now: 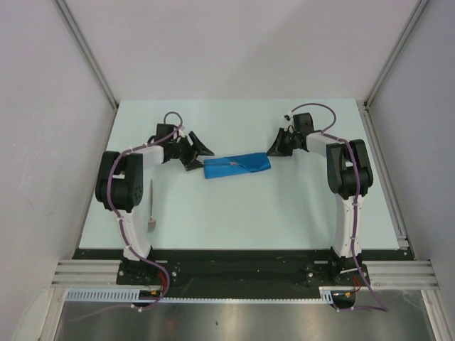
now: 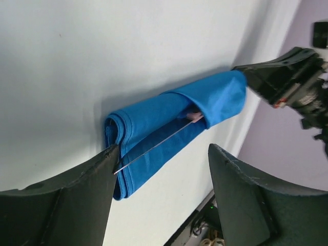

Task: Fold the napkin into a case and place the utensils inside
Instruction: Insert the knife into the folded napkin, then pick up the fork from the corner of the board.

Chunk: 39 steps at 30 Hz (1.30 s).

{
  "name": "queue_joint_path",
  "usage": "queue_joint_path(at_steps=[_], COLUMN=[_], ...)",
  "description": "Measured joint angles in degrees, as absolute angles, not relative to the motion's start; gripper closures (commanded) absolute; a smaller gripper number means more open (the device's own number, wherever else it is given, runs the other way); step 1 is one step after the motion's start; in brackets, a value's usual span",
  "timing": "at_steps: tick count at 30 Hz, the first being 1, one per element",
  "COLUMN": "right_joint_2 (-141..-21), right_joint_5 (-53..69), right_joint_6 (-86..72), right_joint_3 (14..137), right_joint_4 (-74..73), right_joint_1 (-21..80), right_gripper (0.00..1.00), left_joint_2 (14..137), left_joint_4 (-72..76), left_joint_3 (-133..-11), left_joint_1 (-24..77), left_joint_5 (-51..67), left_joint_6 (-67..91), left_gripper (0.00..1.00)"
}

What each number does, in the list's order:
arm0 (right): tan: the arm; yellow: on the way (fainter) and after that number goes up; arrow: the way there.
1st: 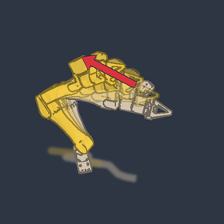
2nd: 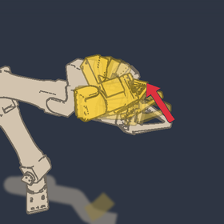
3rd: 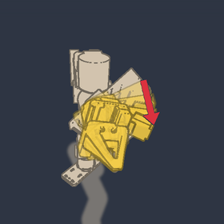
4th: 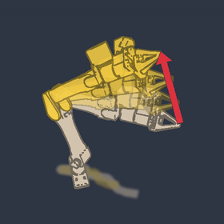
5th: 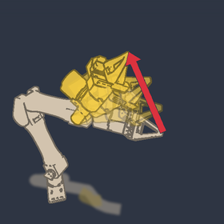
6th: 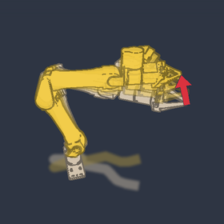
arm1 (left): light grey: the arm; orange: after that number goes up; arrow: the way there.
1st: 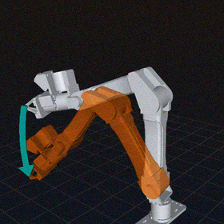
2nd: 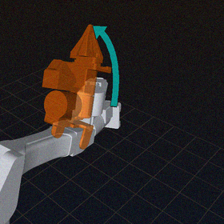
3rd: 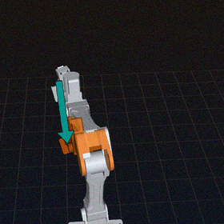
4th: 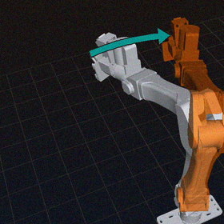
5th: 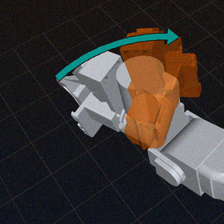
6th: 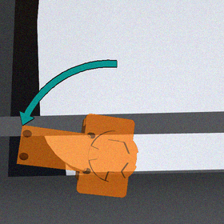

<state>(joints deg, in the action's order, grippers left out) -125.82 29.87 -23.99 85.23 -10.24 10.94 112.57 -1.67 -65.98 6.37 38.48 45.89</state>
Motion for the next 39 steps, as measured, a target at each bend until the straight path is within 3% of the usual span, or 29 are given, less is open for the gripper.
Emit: queue_joint_path(at_steps=[8, 10, 12, 19, 21, 24, 25, 28, 31, 34, 35, 36, 39], right_joint_2=[-125.8, -125.8, -125.8, -125.69, -125.62, -125.23, -124.99, -123.61, -121.47, -117.75, -116.38, -115.18, -110.91], right_joint_5=[29.87, 29.87, 29.91, 30.24, 30.22, 29.65, 29.1, 26.74, 22.24, 16.53, 14.61, 13.19, 7.97], right_joint_6=[-23.97, -23.97, -23.99, -23.99, -23.97, -23.83, -23.64, -22.7, -20.97, -18.92, -18.17, -17.63, -15.86], right_joint_3=[85.14, 85.1, 85.08, 84.42, 84.29, 84.23, 84.2, 83.94, 83.35, 82.32, 82.21, 82.17, 82.13], right_joint_4=[-10.0, -9.96, -9.93, -8.84, -8.67, -8.93, -9.28, -10.92, -13.8, -17.69, -18.94, -19.7, -21.93], right_joint_1=[10.98, 10.98, 10.96, 10.87, 10.87, 10.76, 10.76, 10.79, 11.09, 11.77, 12.34, 12.93, 16.62], right_gripper=[0.99, 0.99, 0.99, 0.93, 0.87, 0.78, 0.75, 0.66, 0.59, 0.6, 0.64, 0.74, 0.83], left_joint_2=[113.16, 113.16, 113.4, 114.43, 114.08, 112.2, 111.09, 105.67, 100.36, 96.44, 95.68, 94.85, 92.23], left_joint_4=[-16.34, -19.05, -22.24, -31.0, -33.06, -36.97, -37.76, -37.65, -37.08, -34.63, -34.44, -34.44, -34.63], left_joint_3=[-75.29, -76.34, -78.22, -85.27, -85.69, -85.69, -85.56, -83.4, -80.42, -75.37, -73.87, -72.05, -66.74], left_joint_1=[12.53, 12.86, 12.84, 12.69, 12.62, 12.29, 12.05, 11.38, 11.09, 11.11, 11.09, 11.07, 10.37], left_joint_5=[30.44, 28.73, 26.94, 20.43, 17.47, 13.06, 11.99, 11.73, 12.67, 14.28, 14.52, 14.76, 14.72], left_joint_6=[41.32, 40.45, 39.35, 34.52, 32.82, 30.0, 28.91, 26.17, 24.69, 24.32, 24.36, 24.36, 24.51], left_gripper=[0.18, 0.04, 0.0, 0.01, 0.03, 0.18, 0.29, 0.4, 0.44, 0.44, 0.44, 0.42, 0.39])
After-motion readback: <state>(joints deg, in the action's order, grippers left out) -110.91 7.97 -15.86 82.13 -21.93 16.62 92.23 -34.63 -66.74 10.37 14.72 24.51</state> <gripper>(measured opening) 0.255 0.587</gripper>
